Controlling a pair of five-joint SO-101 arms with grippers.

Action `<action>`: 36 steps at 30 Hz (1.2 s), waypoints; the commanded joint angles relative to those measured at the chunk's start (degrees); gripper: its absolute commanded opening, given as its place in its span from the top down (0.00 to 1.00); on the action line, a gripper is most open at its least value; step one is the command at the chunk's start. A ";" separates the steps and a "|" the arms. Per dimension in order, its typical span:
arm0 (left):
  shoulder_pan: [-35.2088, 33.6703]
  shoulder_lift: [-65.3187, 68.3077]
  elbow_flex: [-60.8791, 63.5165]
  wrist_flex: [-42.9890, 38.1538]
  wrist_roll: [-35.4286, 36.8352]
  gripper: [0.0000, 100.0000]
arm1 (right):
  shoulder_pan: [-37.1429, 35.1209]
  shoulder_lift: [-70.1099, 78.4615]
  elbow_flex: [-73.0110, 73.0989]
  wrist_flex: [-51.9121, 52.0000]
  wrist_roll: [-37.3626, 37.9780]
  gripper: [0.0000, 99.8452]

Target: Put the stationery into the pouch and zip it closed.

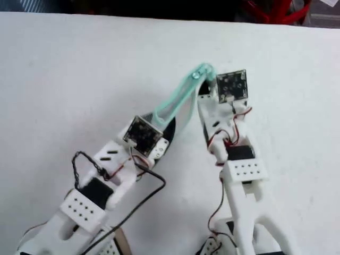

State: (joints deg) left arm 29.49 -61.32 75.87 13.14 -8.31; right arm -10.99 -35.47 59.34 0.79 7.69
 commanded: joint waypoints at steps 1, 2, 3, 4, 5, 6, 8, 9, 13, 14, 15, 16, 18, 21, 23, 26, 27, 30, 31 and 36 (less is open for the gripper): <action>1.45 0.04 0.18 -0.26 -0.53 0.98 | -2.42 -1.36 -3.16 -2.15 -0.35 0.77; 1.36 0.04 0.18 -0.26 -0.53 0.98 | -2.68 -1.36 -2.90 -2.15 -0.35 0.78; 1.27 0.04 0.18 -0.26 -0.62 0.98 | -2.68 -1.45 -2.90 -2.15 -0.35 0.79; 1.27 0.04 0.18 -0.26 -0.62 0.98 | -2.59 -1.63 -2.90 -2.15 -0.35 0.80; 1.27 0.04 0.18 -0.35 -0.62 0.98 | -2.24 -1.80 -2.90 -2.15 -0.35 0.81; 1.27 0.04 0.18 -0.35 -0.62 0.98 | -1.71 -1.80 -2.81 -2.15 -0.35 0.83; 1.27 0.04 0.18 -0.35 -0.62 0.98 | -0.84 -1.80 -2.81 -2.15 -0.35 0.88; 1.19 0.04 0.18 -0.35 -0.62 0.98 | -0.57 -1.89 -2.81 -2.15 -0.35 0.92; 1.10 -0.04 0.09 -0.44 -0.70 0.98 | 3.47 -4.18 -3.16 -2.15 -0.88 0.98; 1.10 -0.04 0.09 -0.44 -0.70 0.98 | 4.09 -5.93 -3.16 -1.98 -0.88 0.98; 1.10 -0.04 0.09 -0.88 -0.62 0.98 | 4.62 -8.13 -3.16 -0.75 -0.88 0.98; 1.10 0.04 0.09 -1.58 -0.53 0.98 | 4.53 -10.77 -3.25 1.10 -0.44 0.98; 1.01 0.04 0.35 -2.37 -0.44 0.98 | 4.35 -16.31 -4.13 5.32 -0.35 0.98; 1.01 0.04 0.35 -2.37 -0.35 0.98 | 3.03 -22.90 -8.35 15.16 0.62 0.98; 1.01 0.04 0.35 -2.37 -0.35 0.98 | 1.01 -24.92 -12.57 21.93 2.20 0.98; 1.01 0.04 0.35 -2.37 -0.35 0.98 | -2.51 -24.57 -18.02 30.81 3.87 0.98; 1.01 0.04 0.35 -2.37 -0.35 0.98 | -3.47 -24.13 -19.52 33.27 4.22 0.98; 0.92 0.04 0.35 -2.37 -0.35 0.98 | -4.79 -22.46 -23.30 39.43 4.40 0.98; 0.92 0.04 0.35 -2.37 -0.35 0.98 | -4.79 -22.02 -24.53 41.63 4.22 0.98; -1.19 0.04 0.09 -2.37 -0.26 0.98 | -8.22 -19.30 -30.07 52.35 4.48 0.98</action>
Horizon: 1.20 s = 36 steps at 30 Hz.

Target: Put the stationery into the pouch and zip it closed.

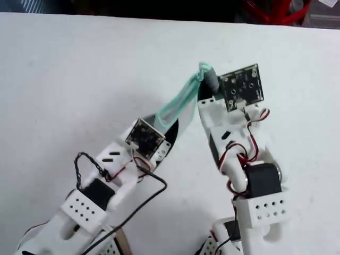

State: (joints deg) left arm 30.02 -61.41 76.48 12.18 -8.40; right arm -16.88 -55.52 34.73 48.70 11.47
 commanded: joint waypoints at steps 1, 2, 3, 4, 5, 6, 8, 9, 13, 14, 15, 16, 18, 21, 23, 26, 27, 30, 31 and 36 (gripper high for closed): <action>-2.33 -0.04 -0.53 -1.41 -0.18 0.98 | -3.47 1.19 -6.24 6.11 0.70 0.98; -2.77 -0.13 -0.53 -1.41 -0.18 0.98 | -4.79 1.63 -7.30 7.60 0.70 0.98; -3.21 -0.13 -0.62 -1.41 -0.18 0.98 | -5.93 2.07 -8.62 9.27 0.70 0.98; -3.30 -0.13 -0.62 -1.49 -0.18 0.98 | -7.16 2.33 -9.93 10.95 0.70 0.98; -3.30 -0.04 -0.62 -1.49 -0.18 0.98 | -8.31 2.59 -11.16 12.70 0.70 0.98; -3.30 0.04 -0.62 -1.49 -0.18 0.98 | -9.45 2.86 -12.40 14.46 0.70 0.98; -3.30 0.04 -0.62 -1.49 -0.18 0.98 | -11.47 3.21 -14.59 17.63 0.70 0.98; -3.30 0.04 -0.62 -1.49 -0.18 0.98 | -12.18 3.47 -15.56 19.21 0.70 0.98; -3.30 0.04 -0.62 -1.49 -0.18 0.98 | -15.43 4.88 -18.11 24.92 0.70 0.98; -3.30 0.04 -0.62 -1.49 -0.18 0.98 | -15.96 4.97 -18.46 26.24 0.70 0.98; -3.30 0.04 -0.62 -1.49 -0.18 0.98 | -16.40 4.97 -18.81 27.47 0.70 0.98; -3.30 0.04 -0.62 -1.49 -0.18 0.98 | -16.84 4.88 -19.25 28.70 0.79 0.98; -3.30 0.04 -0.62 -1.49 -0.18 0.98 | -17.54 4.44 -21.01 31.43 0.79 0.98; -3.30 0.04 -0.62 -1.49 -0.18 0.98 | -19.47 3.47 -24.00 35.74 0.79 0.98; -3.30 0.04 -0.62 -1.49 -0.18 0.98 | -21.67 2.77 -26.11 39.08 0.79 0.98; -3.30 0.04 -0.62 -1.49 -0.18 0.98 | -25.36 2.51 -28.40 43.12 0.79 0.98; -3.30 0.04 -0.62 -1.49 -0.18 0.98 | -26.07 2.51 -29.01 44.00 0.79 0.98; -3.30 0.04 -0.62 -1.49 -0.18 0.98 | -26.77 2.42 -30.95 46.11 0.79 0.98; -3.30 0.04 -0.62 -1.49 -0.18 0.98 | -27.30 2.42 -31.74 46.90 0.79 0.98; -3.30 0.04 -0.62 -1.49 -0.18 0.98 | -32.22 2.33 -35.87 49.71 1.49 0.98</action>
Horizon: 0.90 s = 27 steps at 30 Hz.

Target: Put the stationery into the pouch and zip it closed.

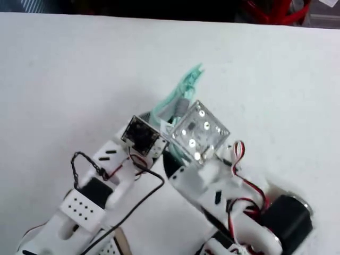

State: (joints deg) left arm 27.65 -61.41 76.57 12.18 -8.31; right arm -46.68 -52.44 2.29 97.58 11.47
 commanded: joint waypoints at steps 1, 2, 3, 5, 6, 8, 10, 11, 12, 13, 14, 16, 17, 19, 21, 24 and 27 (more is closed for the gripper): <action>-0.92 0.04 -0.70 -1.49 -0.26 0.98 | -3.03 -0.75 -3.78 0.84 2.55 0.98; -0.92 0.04 -0.70 -1.49 -0.26 0.98 | -3.56 -0.75 -3.78 0.84 3.25 0.98; -0.92 0.04 -0.70 -1.49 -0.26 0.98 | -4.26 -0.75 -3.78 0.92 3.87 0.98; -1.01 0.13 -0.70 -1.49 -0.26 0.98 | -6.29 -0.75 -3.78 0.92 5.01 0.98; -1.45 0.13 -0.70 -1.49 -0.26 0.98 | -7.78 -0.75 -3.78 0.92 5.54 0.98; -2.51 0.22 -1.14 -2.20 -0.26 0.98 | -11.74 -0.75 -3.78 1.01 6.15 0.98; -4.00 0.22 -1.49 -2.64 -0.18 0.98 | -14.64 -0.31 -3.78 1.19 6.95 0.98; -4.44 0.22 -1.58 -2.64 0.35 0.98 | -15.08 -0.22 -3.69 1.19 7.74 0.98; -4.79 0.22 -1.58 -2.64 1.49 0.98 | -15.08 -0.13 -3.60 1.19 8.62 0.98; -5.05 0.22 -1.58 -2.64 2.46 0.98 | -14.99 -0.13 -3.43 1.19 9.32 0.98; -5.32 0.22 -1.58 -2.64 2.99 0.98 | -14.90 -0.22 -2.73 1.19 10.46 0.98; -5.32 0.22 -1.58 -2.64 3.08 0.98 | -13.41 -0.22 -0.70 1.10 13.63 0.98; -5.32 0.22 -1.58 -2.64 3.16 0.98 | -11.12 -0.22 0.35 1.10 15.03 0.98; -5.32 0.04 -1.58 -2.64 3.16 0.98 | -4.79 -0.31 1.76 0.92 18.02 0.98; -5.32 -0.04 -1.58 -2.64 2.99 0.98 | 3.21 -0.66 1.85 0.92 21.45 0.98; -5.32 -0.13 -1.49 -2.64 2.99 0.98 | 18.24 -0.48 -0.44 0.40 24.88 0.98; -5.14 -0.13 -1.41 -2.64 2.99 0.98 | 34.24 -0.31 -2.55 -4.26 23.21 0.92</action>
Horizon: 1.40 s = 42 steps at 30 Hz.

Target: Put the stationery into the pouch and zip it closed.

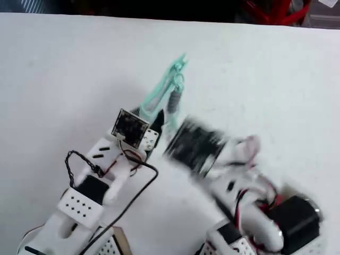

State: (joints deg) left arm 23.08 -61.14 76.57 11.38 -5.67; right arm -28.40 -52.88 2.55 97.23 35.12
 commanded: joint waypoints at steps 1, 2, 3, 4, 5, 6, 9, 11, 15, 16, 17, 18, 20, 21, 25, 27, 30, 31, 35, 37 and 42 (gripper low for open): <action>-0.48 -0.40 -1.41 -1.76 0.35 0.98 | 20.53 0.31 -2.99 -5.85 -2.55 0.90; -0.40 -0.48 -1.41 -1.67 0.35 0.98 | 24.48 0.31 -2.90 -8.13 -5.45 0.87; -0.40 -0.48 -1.41 -1.67 0.35 0.98 | 26.95 0.31 -2.90 -10.15 -9.41 0.84; -0.31 -0.48 -1.41 -1.67 0.35 0.98 | 27.91 0.40 -2.90 -11.65 -14.42 0.82; -0.31 -0.48 -1.41 -1.67 0.44 0.98 | 27.82 0.40 -2.90 -12.44 -19.96 0.81; -0.31 -0.48 -1.41 -1.58 0.53 0.98 | 27.03 0.40 -3.25 -12.70 -24.62 0.80; -0.31 -0.48 -1.41 -1.49 0.62 0.98 | 19.12 2.15 -5.80 -12.79 -35.34 0.79; -0.31 -0.48 -1.32 -1.49 0.53 0.98 | 11.03 6.73 -8.97 -12.00 -40.26 0.78; -0.31 -0.48 -1.32 -1.49 0.44 0.98 | -1.27 20.53 -18.29 -8.84 -50.90 0.76; -0.31 -0.48 -1.23 -1.49 0.44 0.98 | -2.51 24.31 -21.54 -7.43 -54.24 0.75; -0.31 -0.48 -1.23 -1.49 0.44 0.98 | -3.03 28.00 -25.23 -5.76 -57.67 0.74; -0.31 -0.48 -1.23 -1.49 0.44 0.98 | -3.21 31.69 -29.36 -3.74 -60.92 0.73; -0.31 -0.48 -1.23 -1.49 0.44 0.98 | -3.30 38.37 -38.07 0.92 -66.20 0.71; -0.31 -0.48 -1.23 -1.49 0.44 0.98 | -3.47 41.01 -41.41 1.63 -67.78 0.70; -0.22 -0.48 -1.23 -1.58 0.35 0.98 | -8.92 46.55 -49.41 1.36 -68.66 0.71; -0.31 -0.48 -1.23 -1.67 0.35 0.98 | -12.70 47.34 -49.49 1.45 -70.07 0.71; -0.57 -0.48 -1.23 -1.76 0.35 0.98 | -12.70 47.43 -48.00 1.45 -76.31 0.71; -0.57 -0.48 -1.23 -1.76 0.35 0.98 | -11.74 47.43 -47.74 1.36 -77.71 0.71; -0.57 -0.48 -1.23 -1.76 0.26 0.98 | -8.92 47.87 -45.01 1.36 -78.33 0.71; -0.66 -0.48 -1.23 -1.76 0.26 0.98 | -8.84 47.34 -42.46 1.36 -78.15 0.73; -0.48 -0.48 -1.23 -1.76 0.26 0.98 | -9.10 48.92 -38.33 1.19 -78.15 0.74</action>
State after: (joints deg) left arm 23.08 -61.14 76.57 11.38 -5.67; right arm -37.98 -4.44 -36.48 98.55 -42.68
